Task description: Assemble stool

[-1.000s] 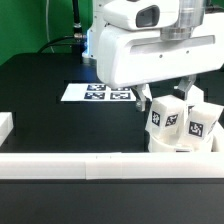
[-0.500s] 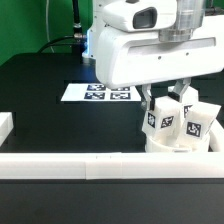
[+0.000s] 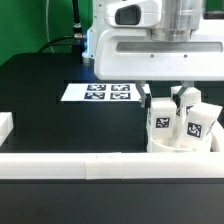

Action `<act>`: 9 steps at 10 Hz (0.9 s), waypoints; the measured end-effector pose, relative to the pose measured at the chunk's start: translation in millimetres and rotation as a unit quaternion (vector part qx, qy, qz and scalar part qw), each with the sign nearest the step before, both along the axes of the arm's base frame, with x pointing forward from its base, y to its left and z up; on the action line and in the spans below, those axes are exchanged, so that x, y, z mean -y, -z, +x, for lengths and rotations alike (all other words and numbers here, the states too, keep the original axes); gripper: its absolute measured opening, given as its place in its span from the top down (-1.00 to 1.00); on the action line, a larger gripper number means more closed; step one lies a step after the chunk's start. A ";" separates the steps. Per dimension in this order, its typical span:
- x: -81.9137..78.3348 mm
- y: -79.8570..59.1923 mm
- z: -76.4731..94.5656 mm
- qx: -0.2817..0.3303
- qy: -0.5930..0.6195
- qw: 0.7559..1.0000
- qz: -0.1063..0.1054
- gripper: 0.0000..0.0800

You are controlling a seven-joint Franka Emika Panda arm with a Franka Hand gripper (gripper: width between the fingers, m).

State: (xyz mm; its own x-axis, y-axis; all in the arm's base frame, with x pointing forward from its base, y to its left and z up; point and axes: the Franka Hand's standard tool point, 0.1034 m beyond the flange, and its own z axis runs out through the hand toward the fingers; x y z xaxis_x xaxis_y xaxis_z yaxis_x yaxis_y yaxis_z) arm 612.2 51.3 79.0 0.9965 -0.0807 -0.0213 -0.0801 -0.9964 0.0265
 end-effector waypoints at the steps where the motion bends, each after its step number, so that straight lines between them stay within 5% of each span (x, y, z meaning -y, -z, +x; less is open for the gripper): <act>1: -1.8 0.0 -0.2 0.002 0.085 0.996 -0.002 0.16; 4: -3.4 -0.4 0.2 0.014 0.310 0.950 -0.009 0.16; 9: -1.3 -0.9 0.7 0.019 0.465 0.885 -0.012 0.16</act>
Offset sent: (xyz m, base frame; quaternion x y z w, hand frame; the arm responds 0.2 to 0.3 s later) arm -0.0017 0.0162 -0.0077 -0.0104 -0.0006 0.3131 0.9497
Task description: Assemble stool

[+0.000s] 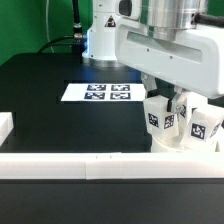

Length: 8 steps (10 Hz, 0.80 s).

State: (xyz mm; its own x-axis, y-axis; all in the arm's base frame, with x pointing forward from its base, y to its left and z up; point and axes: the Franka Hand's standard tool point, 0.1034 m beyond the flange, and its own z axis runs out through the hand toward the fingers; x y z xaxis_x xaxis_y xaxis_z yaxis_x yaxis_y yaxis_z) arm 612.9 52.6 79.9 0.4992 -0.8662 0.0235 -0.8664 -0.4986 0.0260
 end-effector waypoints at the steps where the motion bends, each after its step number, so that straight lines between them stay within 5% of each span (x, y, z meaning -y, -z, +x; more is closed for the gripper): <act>1: 0.0 0.0 0.0 0.001 0.042 0.999 -0.001 0.16; 5: 2.5 0.5 -3.3 0.019 0.307 0.952 0.004 0.16; 8: 2.8 0.4 -4.4 0.018 0.379 0.925 0.004 0.16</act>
Offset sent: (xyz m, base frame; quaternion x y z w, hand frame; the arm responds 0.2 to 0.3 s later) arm -0.0185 -0.0056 -0.0075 0.0018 0.0081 0.3403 0.9403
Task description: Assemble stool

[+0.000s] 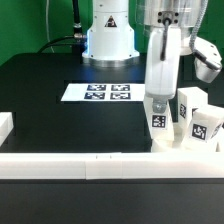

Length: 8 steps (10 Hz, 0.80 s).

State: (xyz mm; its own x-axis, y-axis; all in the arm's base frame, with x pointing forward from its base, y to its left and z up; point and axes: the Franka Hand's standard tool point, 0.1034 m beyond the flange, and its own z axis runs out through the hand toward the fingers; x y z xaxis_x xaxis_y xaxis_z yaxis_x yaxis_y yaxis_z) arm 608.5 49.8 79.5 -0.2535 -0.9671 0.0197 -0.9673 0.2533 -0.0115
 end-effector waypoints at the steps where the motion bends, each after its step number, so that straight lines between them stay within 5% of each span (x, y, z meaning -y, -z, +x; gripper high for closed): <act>1: -0.1 0.1 -0.5 -0.001 0.009 1.000 0.001 0.16; 8: -4.3 -0.3 -11.8 0.021 0.133 0.991 0.010 0.12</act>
Offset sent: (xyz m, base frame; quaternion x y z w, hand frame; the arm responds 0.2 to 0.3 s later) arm -0.0186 -0.0041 -0.0025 0.0380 0.0117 0.3667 0.9295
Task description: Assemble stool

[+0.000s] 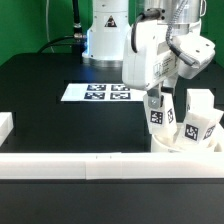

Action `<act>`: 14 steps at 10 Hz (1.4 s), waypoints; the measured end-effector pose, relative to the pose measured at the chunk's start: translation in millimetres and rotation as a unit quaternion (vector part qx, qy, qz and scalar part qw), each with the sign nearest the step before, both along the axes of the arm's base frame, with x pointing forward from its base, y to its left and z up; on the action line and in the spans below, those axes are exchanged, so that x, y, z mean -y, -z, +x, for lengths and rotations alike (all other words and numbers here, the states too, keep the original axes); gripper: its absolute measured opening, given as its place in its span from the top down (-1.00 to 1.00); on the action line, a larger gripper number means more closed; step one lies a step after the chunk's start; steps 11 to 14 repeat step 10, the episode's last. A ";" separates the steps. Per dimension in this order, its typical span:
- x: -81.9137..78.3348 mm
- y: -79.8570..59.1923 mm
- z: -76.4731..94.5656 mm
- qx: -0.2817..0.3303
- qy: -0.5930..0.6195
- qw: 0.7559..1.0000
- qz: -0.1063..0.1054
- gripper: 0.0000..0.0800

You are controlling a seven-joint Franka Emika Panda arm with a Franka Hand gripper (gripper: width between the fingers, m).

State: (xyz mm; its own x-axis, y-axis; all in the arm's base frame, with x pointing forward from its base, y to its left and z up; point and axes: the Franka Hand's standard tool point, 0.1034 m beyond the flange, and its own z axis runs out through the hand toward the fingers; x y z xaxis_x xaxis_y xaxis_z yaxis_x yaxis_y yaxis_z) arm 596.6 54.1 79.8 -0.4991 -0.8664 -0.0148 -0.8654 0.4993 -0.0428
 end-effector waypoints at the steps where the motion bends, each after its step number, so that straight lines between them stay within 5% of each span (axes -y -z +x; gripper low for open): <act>1: -0.8 0.8 -0.4 -0.001 -0.006 1.000 0.000 0.12; 2: -0.8 0.0 -0.1 0.000 -0.014 1.000 0.000 -0.33; 3: -1.2 -7.3 1.2 0.005 -0.023 1.000 0.003 -0.56; 6: -2.9 -41.5 -0.2 0.025 -0.032 0.999 0.025 -0.61; 14: -2.0 -34.8 -1.7 0.020 -0.033 0.999 0.021 -0.62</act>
Offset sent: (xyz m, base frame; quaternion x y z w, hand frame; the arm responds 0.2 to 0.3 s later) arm -0.0162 -0.0027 0.0415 0.0056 -0.0427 -0.0065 0.9990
